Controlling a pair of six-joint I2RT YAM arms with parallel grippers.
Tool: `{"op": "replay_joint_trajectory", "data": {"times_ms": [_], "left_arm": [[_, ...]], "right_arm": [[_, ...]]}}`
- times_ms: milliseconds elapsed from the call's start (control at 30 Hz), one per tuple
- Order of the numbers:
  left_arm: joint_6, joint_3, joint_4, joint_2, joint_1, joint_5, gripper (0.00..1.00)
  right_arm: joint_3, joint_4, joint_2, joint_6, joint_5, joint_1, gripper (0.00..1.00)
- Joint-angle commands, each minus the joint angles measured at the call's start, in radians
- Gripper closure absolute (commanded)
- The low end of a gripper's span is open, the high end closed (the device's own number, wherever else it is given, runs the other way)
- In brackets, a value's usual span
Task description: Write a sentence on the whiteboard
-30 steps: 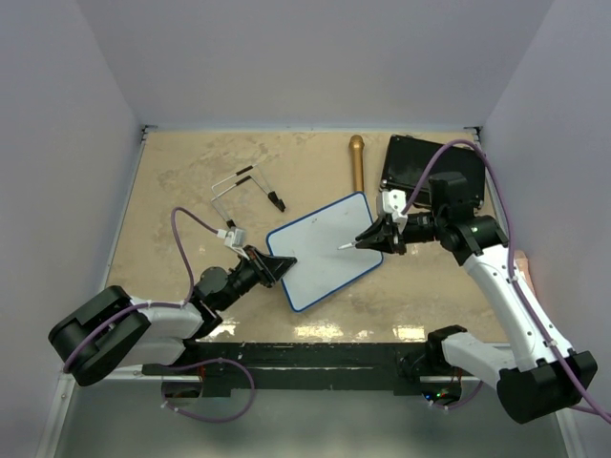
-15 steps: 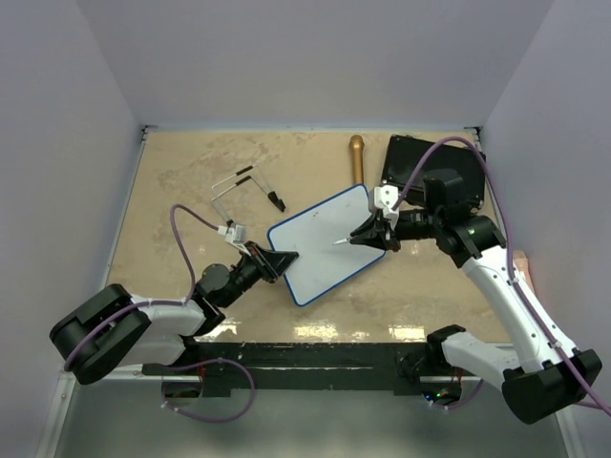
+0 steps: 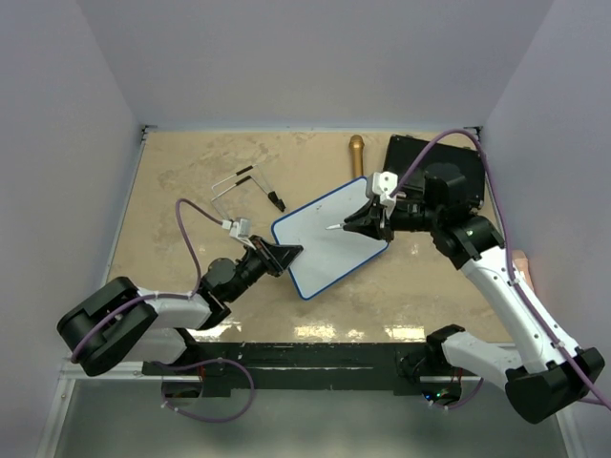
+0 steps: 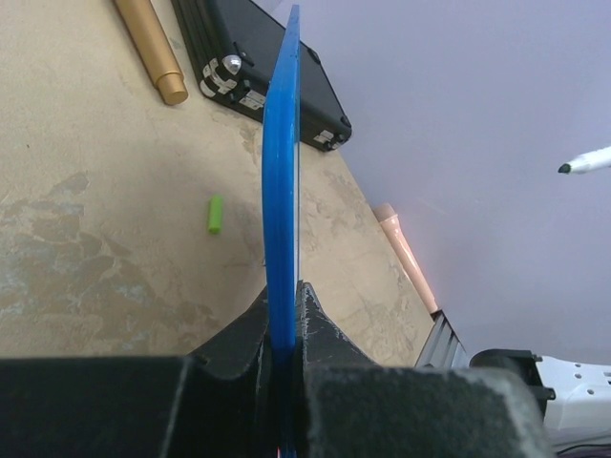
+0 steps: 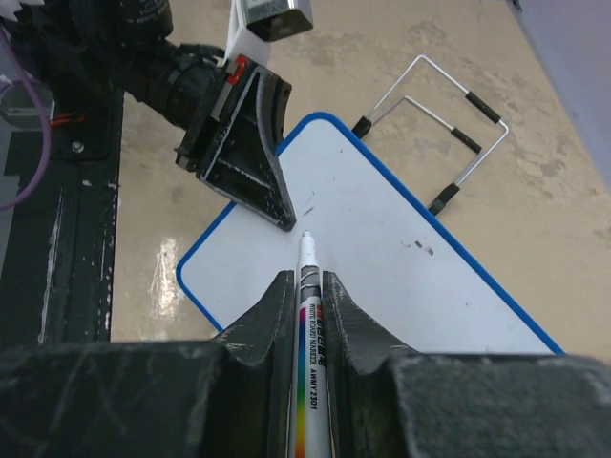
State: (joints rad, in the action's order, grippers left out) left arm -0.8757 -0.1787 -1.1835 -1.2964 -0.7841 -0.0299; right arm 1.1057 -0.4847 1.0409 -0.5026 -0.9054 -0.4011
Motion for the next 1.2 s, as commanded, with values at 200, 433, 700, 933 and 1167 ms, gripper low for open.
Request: {"op": "replay_joint_trajectory", "data": {"times_ms": [200, 433, 700, 933, 1167], "left_arm": [[-0.031, -0.087, -0.396, -0.02, -0.018, -0.008, 1.0], [-0.051, -0.088, -0.441, -0.032, -0.026, -0.015, 1.0], [-0.062, -0.082, -0.484, -0.032, -0.027, -0.034, 1.0], [-0.066, -0.081, -0.502, -0.03, -0.029, -0.045, 1.0], [-0.065, -0.085, -0.508, -0.03, -0.035, -0.05, 1.0]], "right_arm": [[-0.037, 0.282, 0.056, 0.194, 0.171, -0.154, 1.0], [-0.05, 0.319, 0.111, 0.21, 0.267, -0.199, 1.0], [-0.083, 0.34, 0.126, 0.208, 0.321, -0.212, 1.0], [-0.084, 0.347, 0.15, 0.208, 0.352, -0.24, 1.0], [-0.084, 0.365, 0.177, 0.222, 0.393, -0.257, 1.0]]}}
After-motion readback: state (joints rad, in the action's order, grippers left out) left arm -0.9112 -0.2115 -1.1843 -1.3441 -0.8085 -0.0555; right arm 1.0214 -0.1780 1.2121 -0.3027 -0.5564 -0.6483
